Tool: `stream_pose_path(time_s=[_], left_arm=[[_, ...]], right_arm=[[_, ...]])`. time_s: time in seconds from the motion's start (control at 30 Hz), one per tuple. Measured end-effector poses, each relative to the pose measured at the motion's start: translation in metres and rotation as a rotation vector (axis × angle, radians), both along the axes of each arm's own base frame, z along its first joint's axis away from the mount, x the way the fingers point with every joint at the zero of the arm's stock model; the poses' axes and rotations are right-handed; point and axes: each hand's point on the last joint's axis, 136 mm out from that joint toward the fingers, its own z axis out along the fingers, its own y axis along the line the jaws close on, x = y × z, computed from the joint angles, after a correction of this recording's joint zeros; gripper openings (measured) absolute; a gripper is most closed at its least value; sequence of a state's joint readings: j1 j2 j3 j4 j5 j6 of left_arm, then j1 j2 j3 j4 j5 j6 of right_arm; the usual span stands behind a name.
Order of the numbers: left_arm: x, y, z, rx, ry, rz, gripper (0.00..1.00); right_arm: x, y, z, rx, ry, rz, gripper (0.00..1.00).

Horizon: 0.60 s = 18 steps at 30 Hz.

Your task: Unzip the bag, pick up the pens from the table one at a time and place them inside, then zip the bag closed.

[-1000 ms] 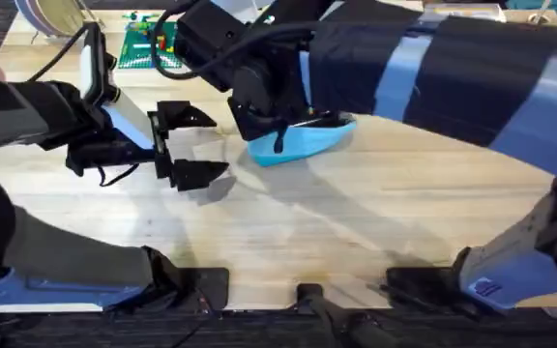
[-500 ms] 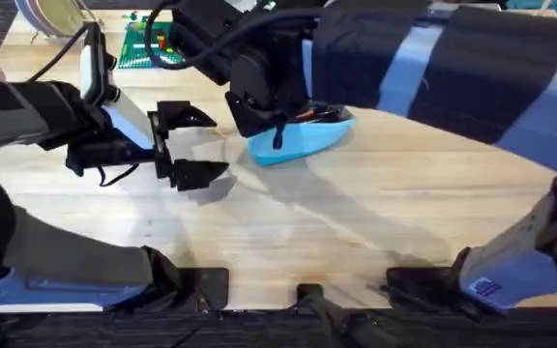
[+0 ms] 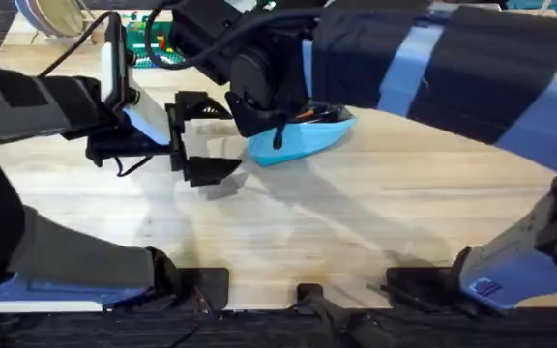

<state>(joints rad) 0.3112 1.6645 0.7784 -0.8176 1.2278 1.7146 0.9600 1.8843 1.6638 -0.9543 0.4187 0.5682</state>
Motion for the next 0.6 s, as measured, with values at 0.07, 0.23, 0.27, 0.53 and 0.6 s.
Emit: stream_pose_path(time_s=[0.07, 0.23, 0.27, 0.53, 0.6], left_arm=[[0.001, -0.012, 0.004, -0.016, -0.037, -0.041, 0.993], [-0.003, -0.029, 0.006, -0.024, -0.056, -0.104, 0.995], [-0.003, -0.031, 0.005, -0.026, -0.053, -0.108, 0.995], [0.005, -0.036, 0.006, -0.032, -0.036, -0.099, 0.995], [0.007, -0.036, 0.006, -0.035, -0.025, -0.090, 0.995]], right_arm=[[0.000, 0.000, 0.000, 0.000, 0.000, 0.000, 0.031], [0.000, 0.000, 0.000, 0.000, 0.000, 0.000, 0.031], [0.000, 0.000, 0.000, 0.000, 0.000, 0.000, 0.031], [0.000, 0.000, 0.000, 0.000, 0.000, 0.000, 0.030], [0.000, 0.000, 0.000, 0.000, 0.000, 0.000, 0.030]])
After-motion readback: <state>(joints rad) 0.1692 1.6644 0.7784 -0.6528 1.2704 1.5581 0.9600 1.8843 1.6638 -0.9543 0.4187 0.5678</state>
